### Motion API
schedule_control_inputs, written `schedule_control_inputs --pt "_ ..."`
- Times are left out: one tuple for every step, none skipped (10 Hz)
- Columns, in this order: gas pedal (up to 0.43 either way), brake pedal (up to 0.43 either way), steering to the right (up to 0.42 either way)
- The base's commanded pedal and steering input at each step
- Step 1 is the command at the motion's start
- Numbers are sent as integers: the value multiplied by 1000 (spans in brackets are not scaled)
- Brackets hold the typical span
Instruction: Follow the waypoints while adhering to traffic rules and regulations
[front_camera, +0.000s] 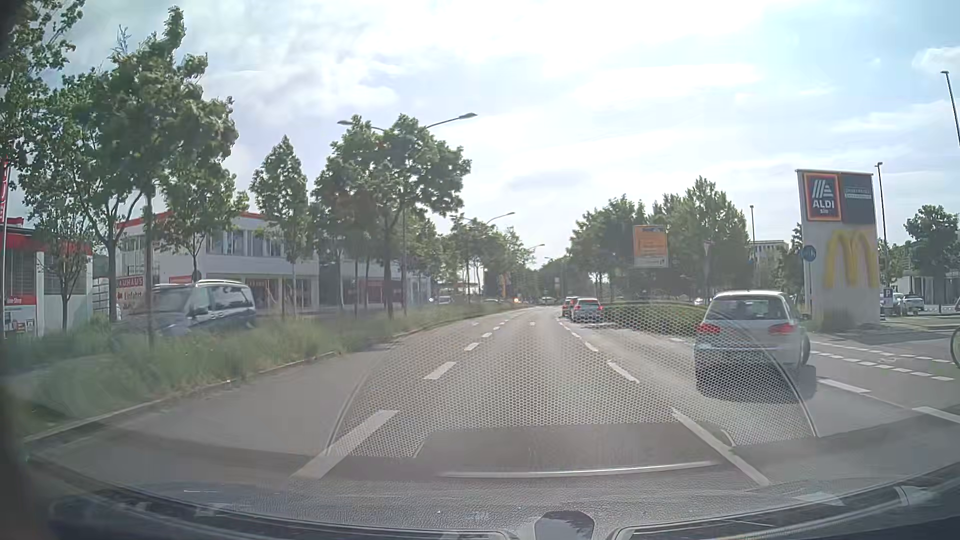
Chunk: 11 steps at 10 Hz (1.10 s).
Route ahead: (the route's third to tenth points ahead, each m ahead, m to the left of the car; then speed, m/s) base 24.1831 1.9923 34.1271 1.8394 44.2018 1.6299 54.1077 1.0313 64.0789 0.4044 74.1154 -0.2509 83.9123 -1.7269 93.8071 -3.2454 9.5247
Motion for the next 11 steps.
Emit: schedule_control_inputs --pt "0 0 1" --pt "0 0 2" --pt "0 0 4" --pt "0 18 8" --pt "0 91 11" --pt "0 140 12" --pt "0 159 12" --pt "0 165 12" --pt "0 165 12" --pt "0 165 13" --pt "0 146 12"
